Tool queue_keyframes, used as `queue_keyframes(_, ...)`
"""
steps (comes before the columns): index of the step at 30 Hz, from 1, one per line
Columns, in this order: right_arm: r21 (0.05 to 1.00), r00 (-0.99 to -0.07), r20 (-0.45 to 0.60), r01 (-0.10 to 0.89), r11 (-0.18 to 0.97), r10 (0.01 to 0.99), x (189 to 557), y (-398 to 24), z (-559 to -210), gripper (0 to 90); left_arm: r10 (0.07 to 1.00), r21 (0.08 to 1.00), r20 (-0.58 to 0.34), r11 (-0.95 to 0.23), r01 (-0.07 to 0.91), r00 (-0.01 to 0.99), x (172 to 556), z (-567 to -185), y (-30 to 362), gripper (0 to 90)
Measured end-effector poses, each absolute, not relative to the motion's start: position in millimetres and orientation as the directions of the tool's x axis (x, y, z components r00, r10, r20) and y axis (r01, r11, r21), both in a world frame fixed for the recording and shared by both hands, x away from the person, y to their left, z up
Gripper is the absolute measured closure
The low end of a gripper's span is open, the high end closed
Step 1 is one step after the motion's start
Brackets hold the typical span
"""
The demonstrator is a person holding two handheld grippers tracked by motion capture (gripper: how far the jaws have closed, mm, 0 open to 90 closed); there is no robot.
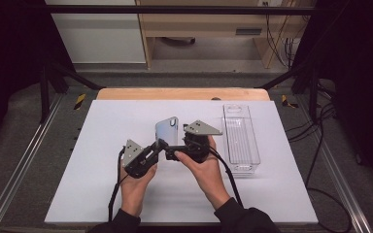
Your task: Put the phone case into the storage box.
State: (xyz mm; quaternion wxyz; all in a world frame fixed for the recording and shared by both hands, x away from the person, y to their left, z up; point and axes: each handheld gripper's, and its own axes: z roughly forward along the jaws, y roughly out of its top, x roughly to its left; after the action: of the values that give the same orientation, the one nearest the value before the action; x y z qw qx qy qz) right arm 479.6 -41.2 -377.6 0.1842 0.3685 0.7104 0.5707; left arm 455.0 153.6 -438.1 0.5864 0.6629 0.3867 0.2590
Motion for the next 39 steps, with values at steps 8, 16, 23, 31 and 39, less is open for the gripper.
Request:
queue_keyframes(8, 0.941, -0.643, 0.189, 0.334, 0.050, 0.743, 485.9, -38.7, -379.2, 4.3, 0.814, 0.981, -0.076, -0.042, 0.190, 0.576, 452.5, -438.2, 147.9, 80.9)
queue_keyframes(16, 0.939, -0.633, 0.198, 0.341, 0.041, 0.748, 489.4, -36.5, -379.4, 4.8, 0.819, 0.982, -0.059, -0.054, 0.179, 0.571, 450.7, -438.2, 145.2, 80.9)
queue_keyframes(23, 0.941, -0.627, 0.196, 0.338, 0.036, 0.754, 490.1, -33.5, -378.1, 4.7, 0.820, 0.983, -0.041, -0.070, 0.172, 0.571, 449.3, -439.4, 141.3, 80.9)
queue_keyframes(31, 0.942, -0.613, 0.192, 0.334, 0.031, 0.767, 491.0, -32.1, -377.7, 4.7, 0.826, 0.984, -0.039, -0.068, 0.167, 0.562, 448.4, -439.5, 141.2, 80.9)
queue_keyframes(39, 0.944, -0.607, 0.192, 0.329, 0.024, 0.771, 491.1, -29.5, -378.7, 5.8, 0.831, 0.984, -0.039, -0.065, 0.166, 0.555, 447.9, -439.4, 141.4, 80.9)
